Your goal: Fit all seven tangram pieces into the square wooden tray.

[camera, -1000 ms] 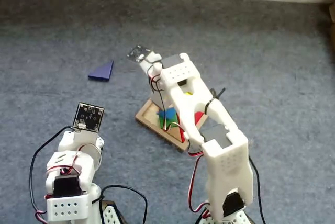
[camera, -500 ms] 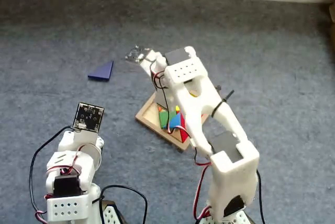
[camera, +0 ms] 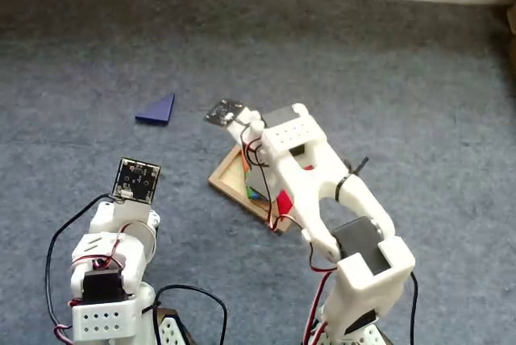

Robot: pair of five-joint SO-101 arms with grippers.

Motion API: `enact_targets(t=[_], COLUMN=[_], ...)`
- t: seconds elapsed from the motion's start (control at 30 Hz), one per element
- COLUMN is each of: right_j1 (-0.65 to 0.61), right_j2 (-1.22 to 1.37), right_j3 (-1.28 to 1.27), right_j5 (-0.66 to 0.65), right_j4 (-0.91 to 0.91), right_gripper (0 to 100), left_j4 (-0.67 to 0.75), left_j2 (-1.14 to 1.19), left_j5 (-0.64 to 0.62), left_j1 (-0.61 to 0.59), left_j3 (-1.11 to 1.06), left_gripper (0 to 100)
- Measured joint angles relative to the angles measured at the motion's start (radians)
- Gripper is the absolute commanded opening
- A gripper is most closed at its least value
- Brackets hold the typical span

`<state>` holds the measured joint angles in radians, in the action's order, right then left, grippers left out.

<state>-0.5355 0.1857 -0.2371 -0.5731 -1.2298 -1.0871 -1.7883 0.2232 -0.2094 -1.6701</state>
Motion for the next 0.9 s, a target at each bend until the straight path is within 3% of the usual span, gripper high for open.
enact_targets(t=[0.5, 0.9], right_j1=[0.041, 0.048], right_j2=[-0.018, 0.006], right_j3=[-0.043, -0.046], right_j5=[0.0, 0.0], right_j4=[0.261, 0.259], right_gripper=[0.3, 0.3], left_j4=[0.0, 0.0], left_j2=[0.0, 0.0], left_j5=[0.0, 0.0], left_j1=[0.0, 0.0], left_j3=[0.0, 0.0], left_gripper=[1, 1])
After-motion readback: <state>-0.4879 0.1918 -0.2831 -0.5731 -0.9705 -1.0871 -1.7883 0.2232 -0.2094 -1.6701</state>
